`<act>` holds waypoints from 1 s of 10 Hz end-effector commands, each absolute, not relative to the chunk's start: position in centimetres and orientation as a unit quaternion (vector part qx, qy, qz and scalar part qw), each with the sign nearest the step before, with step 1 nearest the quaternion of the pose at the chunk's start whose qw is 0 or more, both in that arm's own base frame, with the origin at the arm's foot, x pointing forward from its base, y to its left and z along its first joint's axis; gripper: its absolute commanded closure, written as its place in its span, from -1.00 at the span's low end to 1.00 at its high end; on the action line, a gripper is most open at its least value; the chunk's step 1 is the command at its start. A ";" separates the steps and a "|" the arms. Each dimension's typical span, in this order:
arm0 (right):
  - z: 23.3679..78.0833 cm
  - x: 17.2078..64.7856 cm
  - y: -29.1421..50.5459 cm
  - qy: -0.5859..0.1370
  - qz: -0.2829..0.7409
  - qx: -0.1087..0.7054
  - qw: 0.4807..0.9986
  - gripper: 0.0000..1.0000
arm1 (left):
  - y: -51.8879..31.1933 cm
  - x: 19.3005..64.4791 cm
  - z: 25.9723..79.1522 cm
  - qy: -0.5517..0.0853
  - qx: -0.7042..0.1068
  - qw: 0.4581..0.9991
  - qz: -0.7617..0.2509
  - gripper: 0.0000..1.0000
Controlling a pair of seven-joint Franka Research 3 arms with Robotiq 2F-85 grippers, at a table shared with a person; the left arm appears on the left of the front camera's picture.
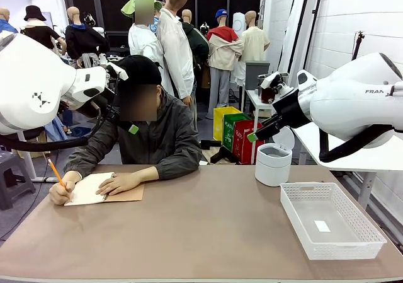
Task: Sort the paper based on its condition.
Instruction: If a person hands you a paper, place it in the Organizing basket , and if it's crumpled, put it in the Trash can.
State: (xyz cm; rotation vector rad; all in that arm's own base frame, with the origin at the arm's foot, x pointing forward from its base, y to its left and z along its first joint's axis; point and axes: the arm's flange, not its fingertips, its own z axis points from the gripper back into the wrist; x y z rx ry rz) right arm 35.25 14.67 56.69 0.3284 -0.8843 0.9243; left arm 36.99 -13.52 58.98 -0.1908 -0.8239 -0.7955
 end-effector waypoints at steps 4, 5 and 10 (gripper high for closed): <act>56.7 35.2 14.7 -0.409 0.431 0.156 0.789 -1.00 | -13.5 37.0 59.0 -0.388 -0.089 0.840 -0.369 -1.00; 56.7 35.2 14.7 -0.409 0.431 0.156 0.789 -1.00 | -13.5 37.0 59.0 -0.388 -0.089 0.840 -0.369 -1.00; 56.7 35.2 14.7 -0.409 0.431 0.156 0.789 -1.00 | -13.5 37.0 59.0 -0.388 -0.089 0.840 -0.369 -1.00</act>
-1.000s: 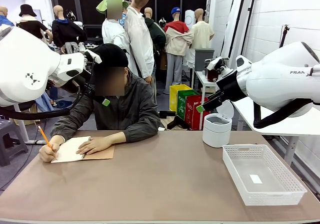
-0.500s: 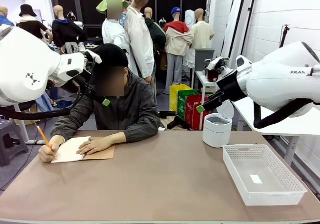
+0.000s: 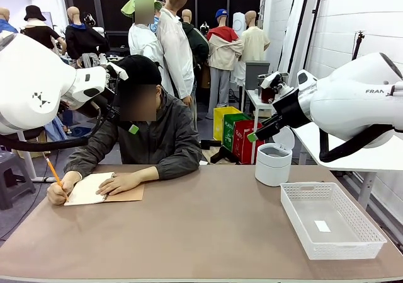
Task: Sort the paper based on its condition.
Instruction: If a person hands you a paper, place it in the Organizing basket , and if it's crumpled, put it in the Trash can.
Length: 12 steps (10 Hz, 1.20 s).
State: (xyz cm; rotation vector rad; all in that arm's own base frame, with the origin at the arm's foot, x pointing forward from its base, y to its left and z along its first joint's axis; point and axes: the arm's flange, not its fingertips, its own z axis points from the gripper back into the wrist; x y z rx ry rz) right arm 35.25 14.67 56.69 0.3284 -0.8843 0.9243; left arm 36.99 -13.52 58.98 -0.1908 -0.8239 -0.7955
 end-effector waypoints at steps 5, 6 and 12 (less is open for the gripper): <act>56.7 35.2 14.7 -0.409 0.431 0.156 0.789 -1.00 | -13.5 37.0 59.0 -0.388 -0.089 0.840 -0.369 -1.00; 56.7 35.2 14.7 -0.409 0.431 0.156 0.789 -1.00 | -13.5 37.0 59.0 -0.388 -0.089 0.840 -0.369 -1.00; 56.7 35.2 14.7 -0.409 0.431 0.156 0.789 -1.00 | -13.5 37.0 59.0 -0.388 -0.089 0.840 -0.369 -1.00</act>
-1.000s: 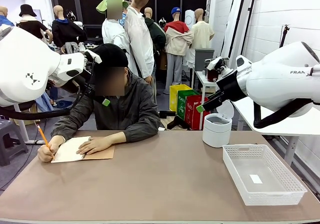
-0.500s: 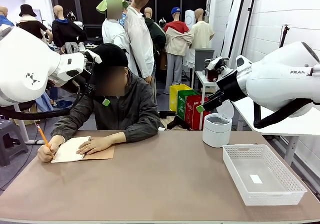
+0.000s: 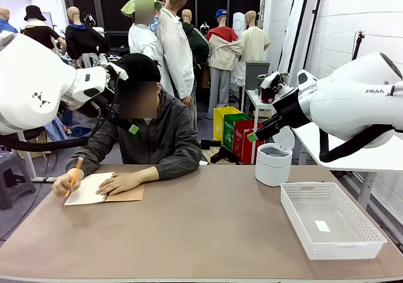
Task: Sort the paper based on its condition.
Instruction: If a person hands you a paper, place it in the Organizing basket , and if it's crumpled, put it in the Trash can.
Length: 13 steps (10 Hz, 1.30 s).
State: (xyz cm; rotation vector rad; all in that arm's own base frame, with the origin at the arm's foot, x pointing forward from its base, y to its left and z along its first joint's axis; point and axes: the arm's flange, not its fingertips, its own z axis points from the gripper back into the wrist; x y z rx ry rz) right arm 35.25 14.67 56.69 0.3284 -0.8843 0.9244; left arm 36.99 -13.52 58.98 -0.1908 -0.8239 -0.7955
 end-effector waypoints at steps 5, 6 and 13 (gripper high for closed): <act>56.7 35.2 14.7 -0.409 0.431 0.156 0.789 -1.00 | -13.5 37.0 59.0 -0.388 -0.089 0.840 -0.369 -1.00; 56.7 35.2 14.7 -0.409 0.431 0.156 0.789 -1.00 | -13.5 37.0 59.0 -0.388 -0.089 0.840 -0.369 -1.00; 56.7 35.2 14.7 -0.409 0.431 0.156 0.789 -1.00 | -13.5 37.0 59.0 -0.388 -0.089 0.840 -0.369 -1.00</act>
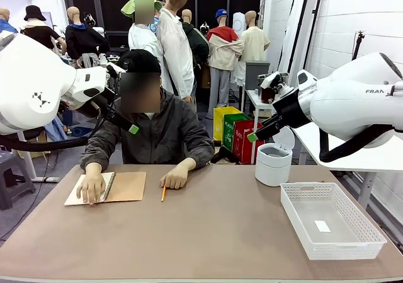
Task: Sort the paper based on its condition.
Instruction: If a person hands you a paper, place it in the Organizing basket , and if it's crumpled, put it in the Trash can.
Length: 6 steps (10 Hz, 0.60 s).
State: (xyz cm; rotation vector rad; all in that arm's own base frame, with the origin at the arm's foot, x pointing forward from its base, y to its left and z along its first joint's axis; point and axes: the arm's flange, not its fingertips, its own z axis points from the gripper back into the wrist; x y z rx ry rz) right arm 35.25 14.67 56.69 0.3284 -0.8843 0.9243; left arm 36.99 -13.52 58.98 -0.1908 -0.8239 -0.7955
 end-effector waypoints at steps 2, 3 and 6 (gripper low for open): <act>56.7 35.2 14.7 -0.409 0.431 0.156 0.789 -1.00 | -13.5 37.0 59.0 -0.388 -0.089 0.840 -0.369 -1.00; 56.7 35.2 14.7 -0.409 0.431 0.156 0.789 -1.00 | -13.5 37.0 59.0 -0.388 -0.089 0.840 -0.369 -1.00; 56.7 35.2 14.7 -0.409 0.431 0.156 0.789 -1.00 | -13.5 37.0 59.0 -0.388 -0.089 0.840 -0.369 -1.00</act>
